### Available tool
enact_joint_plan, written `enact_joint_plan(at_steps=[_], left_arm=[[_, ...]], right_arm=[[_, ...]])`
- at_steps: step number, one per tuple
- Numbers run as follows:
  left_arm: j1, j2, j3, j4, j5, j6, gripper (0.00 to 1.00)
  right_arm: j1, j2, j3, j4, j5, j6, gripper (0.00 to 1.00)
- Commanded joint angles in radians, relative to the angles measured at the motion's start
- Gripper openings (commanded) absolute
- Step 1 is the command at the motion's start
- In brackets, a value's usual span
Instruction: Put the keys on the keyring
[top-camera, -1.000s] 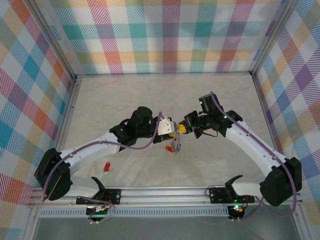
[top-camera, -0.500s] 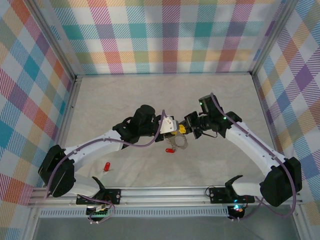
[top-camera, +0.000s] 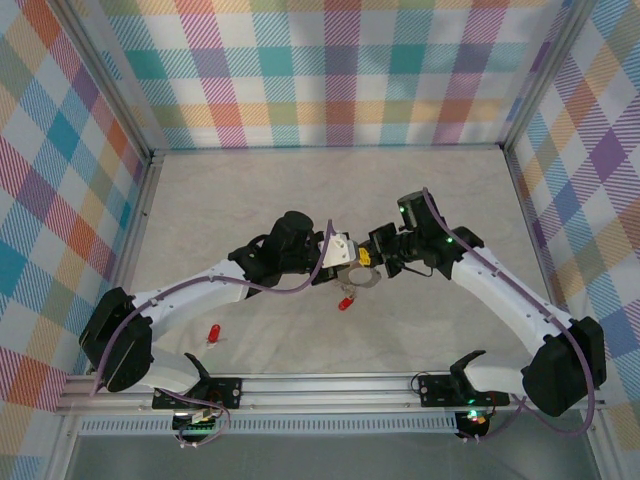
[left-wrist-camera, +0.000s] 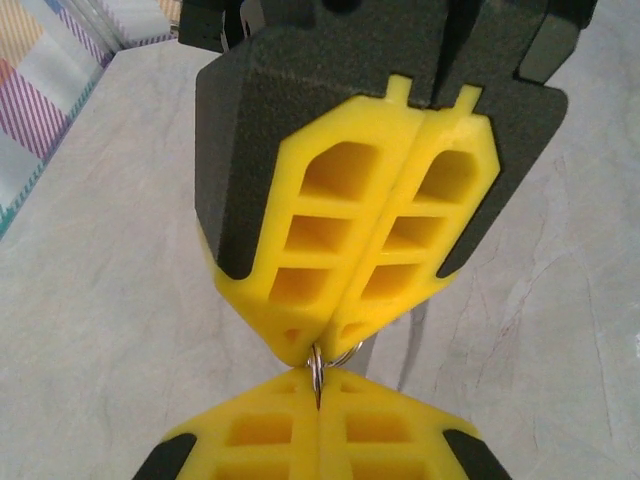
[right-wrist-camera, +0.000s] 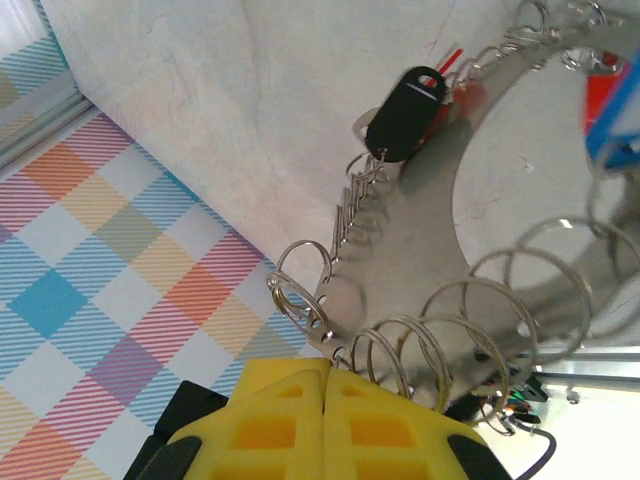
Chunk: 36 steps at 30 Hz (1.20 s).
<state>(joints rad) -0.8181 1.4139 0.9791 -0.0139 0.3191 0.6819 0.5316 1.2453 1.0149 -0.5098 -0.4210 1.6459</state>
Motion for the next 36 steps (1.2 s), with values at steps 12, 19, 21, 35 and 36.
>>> enact_joint_plan(at_steps=[12, 19, 21, 35, 36], left_arm=[[-0.010, -0.096, 0.020, -0.066, -0.031, 0.025, 0.00], [0.000, -0.164, 0.023, -0.116, 0.061, 0.022, 0.00], [0.006, -0.182, 0.017, -0.116, 0.087, 0.012, 0.00], [0.118, -0.299, -0.065, 0.014, 0.348, -0.082, 0.00], [0.120, -0.299, -0.062, 0.012, 0.364, -0.077, 0.00]], right_arm=[[-0.002, -0.156, -0.022, -0.076, 0.087, -0.118, 0.31], [-0.025, -0.236, 0.004, 0.102, 0.161, -0.858, 0.33], [-0.026, -0.264, -0.007, 0.130, 0.158, -1.109, 0.33], [-0.023, -0.335, -0.181, 0.263, -0.288, -2.220, 0.26], [-0.022, -0.329, -0.174, 0.258, -0.327, -2.256, 0.23]])
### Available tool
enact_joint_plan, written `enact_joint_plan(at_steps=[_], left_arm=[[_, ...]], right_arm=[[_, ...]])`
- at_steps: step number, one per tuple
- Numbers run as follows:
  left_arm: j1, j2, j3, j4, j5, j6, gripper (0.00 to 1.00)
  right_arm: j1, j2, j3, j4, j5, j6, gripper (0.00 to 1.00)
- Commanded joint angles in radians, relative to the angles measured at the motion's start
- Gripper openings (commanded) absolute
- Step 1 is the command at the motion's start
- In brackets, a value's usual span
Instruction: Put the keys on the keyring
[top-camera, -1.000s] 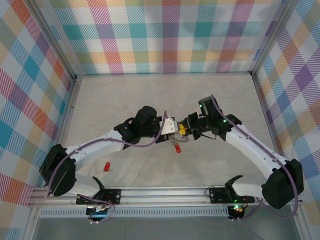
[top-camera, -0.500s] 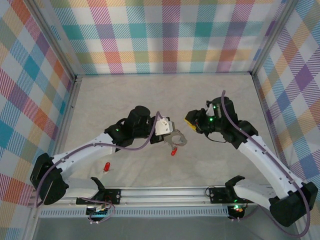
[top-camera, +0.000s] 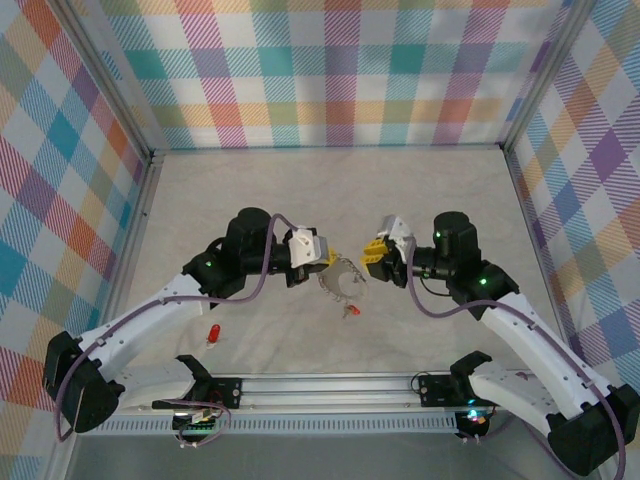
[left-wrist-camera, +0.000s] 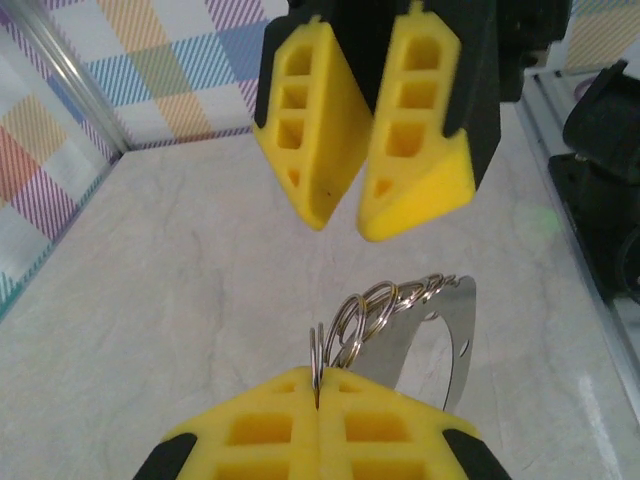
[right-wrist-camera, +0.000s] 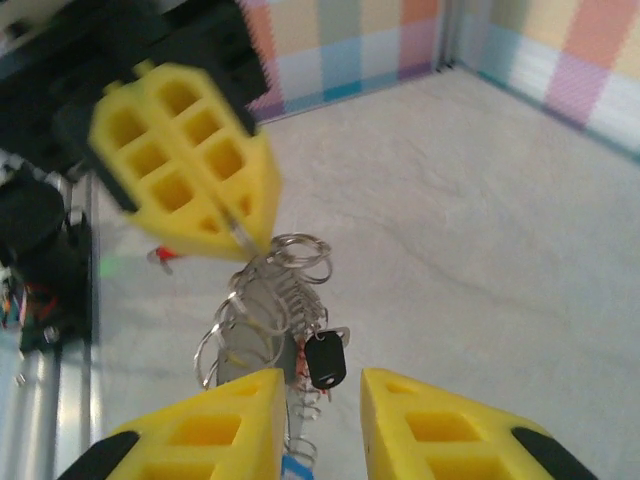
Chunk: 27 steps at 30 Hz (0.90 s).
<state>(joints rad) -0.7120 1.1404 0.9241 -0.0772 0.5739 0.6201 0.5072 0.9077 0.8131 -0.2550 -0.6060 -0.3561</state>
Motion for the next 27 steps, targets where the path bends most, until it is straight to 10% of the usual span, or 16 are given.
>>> enact_joint_plan(at_steps=[1, 27], left_arm=[[0.016, -0.025, -0.003, 0.063, 0.130, 0.004, 0.00], [0.022, 0.031, 0.034, 0.026, 0.255, 0.028, 0.00]], right_arm=[[0.006, 0.012, 0.031, 0.013, -0.175, -0.283, 0.21], [0.101, 0.089, 0.036, -0.032, -0.160, -0.451, 0.28]])
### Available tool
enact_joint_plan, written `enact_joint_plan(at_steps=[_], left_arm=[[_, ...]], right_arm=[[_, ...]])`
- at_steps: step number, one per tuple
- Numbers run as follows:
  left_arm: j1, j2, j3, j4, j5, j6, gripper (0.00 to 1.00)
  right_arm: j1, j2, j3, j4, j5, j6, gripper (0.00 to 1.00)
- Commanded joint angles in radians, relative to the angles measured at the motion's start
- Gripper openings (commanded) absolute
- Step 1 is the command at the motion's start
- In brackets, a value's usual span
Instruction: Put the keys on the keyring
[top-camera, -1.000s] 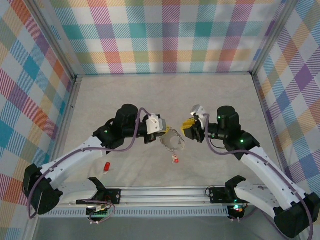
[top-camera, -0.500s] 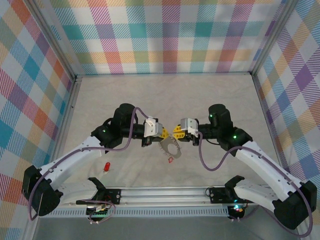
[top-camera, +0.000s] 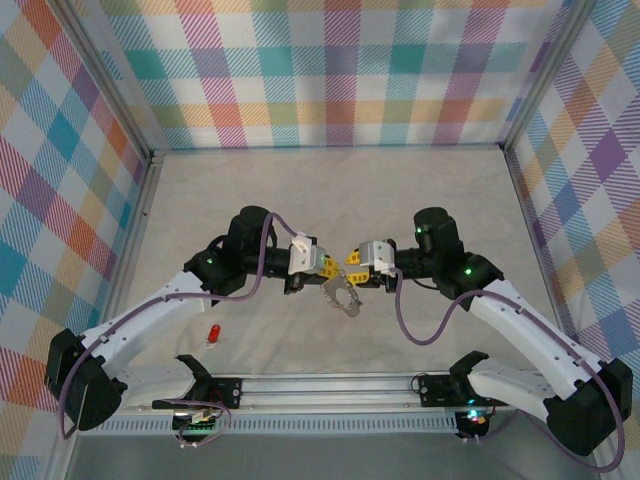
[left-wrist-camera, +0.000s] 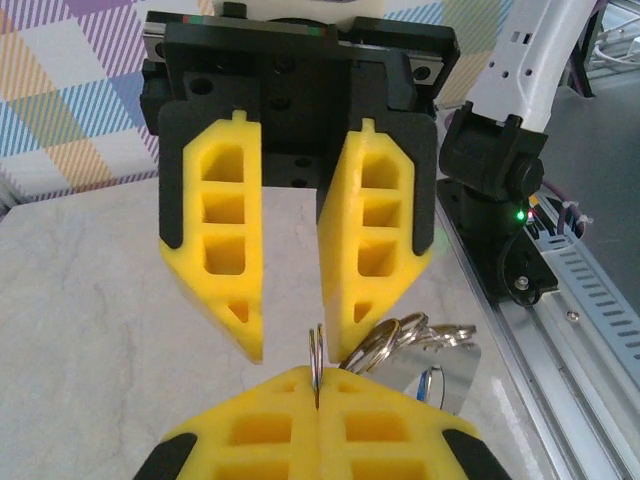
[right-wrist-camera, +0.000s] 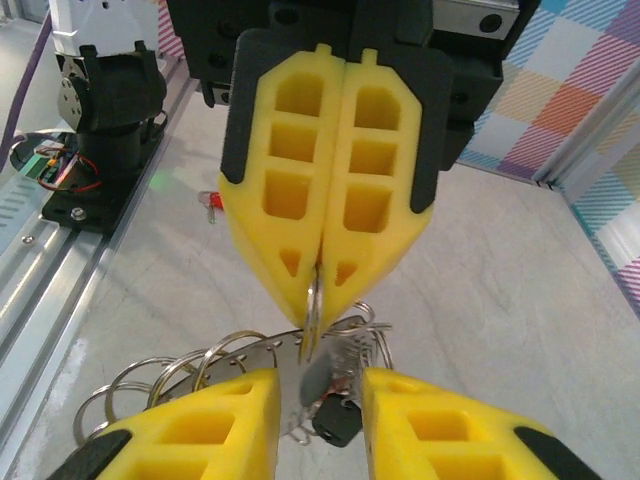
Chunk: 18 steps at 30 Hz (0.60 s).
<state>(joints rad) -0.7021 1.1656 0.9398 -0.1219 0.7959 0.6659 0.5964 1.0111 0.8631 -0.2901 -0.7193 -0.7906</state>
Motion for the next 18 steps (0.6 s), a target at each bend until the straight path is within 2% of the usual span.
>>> enact_joint_plan(at_steps=[1, 7, 15, 18], left_arm=[[0.012, 0.007, 0.018, 0.077, 0.036, -0.024, 0.00], [0.010, 0.015, 0.006, 0.118, 0.040, -0.051, 0.00], [0.012, 0.003, -0.026, 0.196, 0.048, -0.103, 0.00], [0.012, 0.007, -0.035, 0.220, 0.048, -0.116, 0.00]], right_arm=[[0.018, -0.014, -0.017, 0.023, -0.039, -0.007, 0.27], [0.038, 0.008, -0.032, 0.143, -0.025, 0.061, 0.21], [0.043, 0.012, -0.063, 0.200, 0.027, 0.112, 0.16], [0.042, 0.011, -0.077, 0.224, 0.038, 0.147, 0.11]])
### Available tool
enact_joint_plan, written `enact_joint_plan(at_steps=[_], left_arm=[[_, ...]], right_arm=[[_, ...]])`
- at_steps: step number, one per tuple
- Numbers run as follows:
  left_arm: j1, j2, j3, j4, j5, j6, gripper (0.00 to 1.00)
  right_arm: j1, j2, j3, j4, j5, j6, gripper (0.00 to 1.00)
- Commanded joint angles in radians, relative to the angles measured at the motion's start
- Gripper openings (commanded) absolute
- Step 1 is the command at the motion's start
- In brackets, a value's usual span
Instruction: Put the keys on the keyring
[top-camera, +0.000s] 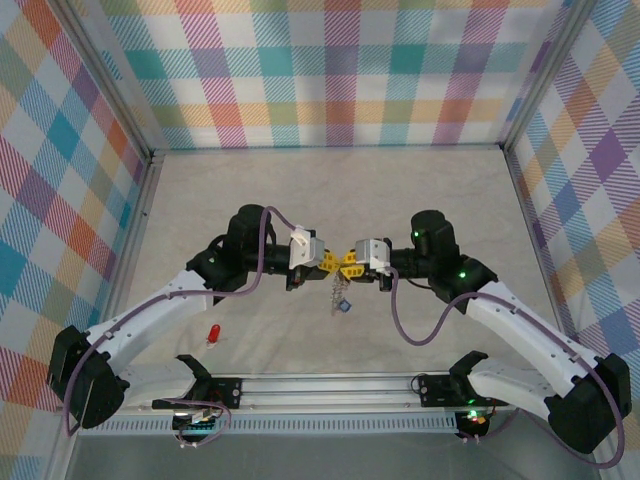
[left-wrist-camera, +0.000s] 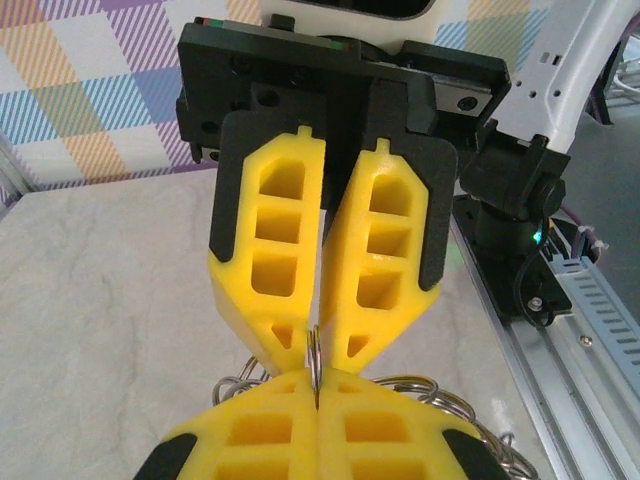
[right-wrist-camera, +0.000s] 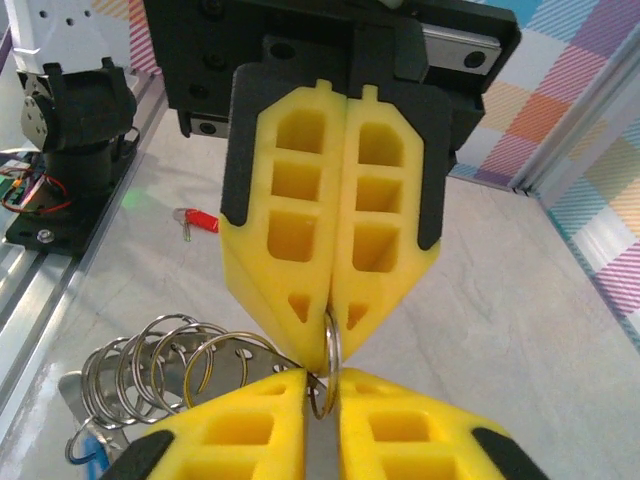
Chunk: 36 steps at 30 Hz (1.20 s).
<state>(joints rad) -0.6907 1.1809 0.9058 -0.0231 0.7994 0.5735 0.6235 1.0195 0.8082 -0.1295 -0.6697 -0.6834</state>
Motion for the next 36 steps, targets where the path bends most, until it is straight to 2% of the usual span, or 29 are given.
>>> enact_joint_plan(at_steps=[1, 3, 7, 10, 12, 14, 17, 25, 31, 36], left_arm=[[0.000, -0.005, -0.002, 0.126, 0.044, -0.024, 0.00], [0.000, 0.001, 0.002, 0.115, 0.042, -0.021, 0.00], [0.000, 0.012, 0.044, -0.048, -0.019, 0.070, 0.21], [-0.006, 0.029, 0.099, -0.217, -0.136, 0.126, 0.22], [-0.010, 0.040, 0.134, -0.332, -0.178, 0.164, 0.22], [-0.013, 0.043, 0.142, -0.364, -0.191, 0.170, 0.22], [-0.016, 0.041, 0.135, -0.356, -0.217, 0.155, 0.22], [-0.016, 0.029, 0.110, -0.269, -0.251, 0.108, 0.22], [-0.017, 0.007, 0.099, -0.226, -0.283, 0.105, 0.23], [-0.016, 0.021, 0.098, -0.221, -0.244, 0.115, 0.23]], right_arm=[[0.016, 0.002, -0.025, 0.061, -0.021, 0.041, 0.06], [0.016, 0.001, -0.023, 0.053, -0.030, 0.038, 0.00], [0.016, 0.003, 0.002, -0.021, 0.022, 0.002, 0.00], [0.016, 0.015, 0.051, -0.129, 0.080, -0.044, 0.00], [0.028, 0.041, 0.109, -0.233, 0.111, -0.079, 0.00], [0.050, 0.077, 0.180, -0.336, 0.186, -0.080, 0.00], [0.080, 0.126, 0.264, -0.422, 0.264, -0.083, 0.00], [0.137, 0.171, 0.313, -0.456, 0.374, -0.131, 0.00], [0.150, 0.197, 0.339, -0.495, 0.404, -0.149, 0.00], [0.152, 0.197, 0.339, -0.491, 0.376, -0.143, 0.00]])
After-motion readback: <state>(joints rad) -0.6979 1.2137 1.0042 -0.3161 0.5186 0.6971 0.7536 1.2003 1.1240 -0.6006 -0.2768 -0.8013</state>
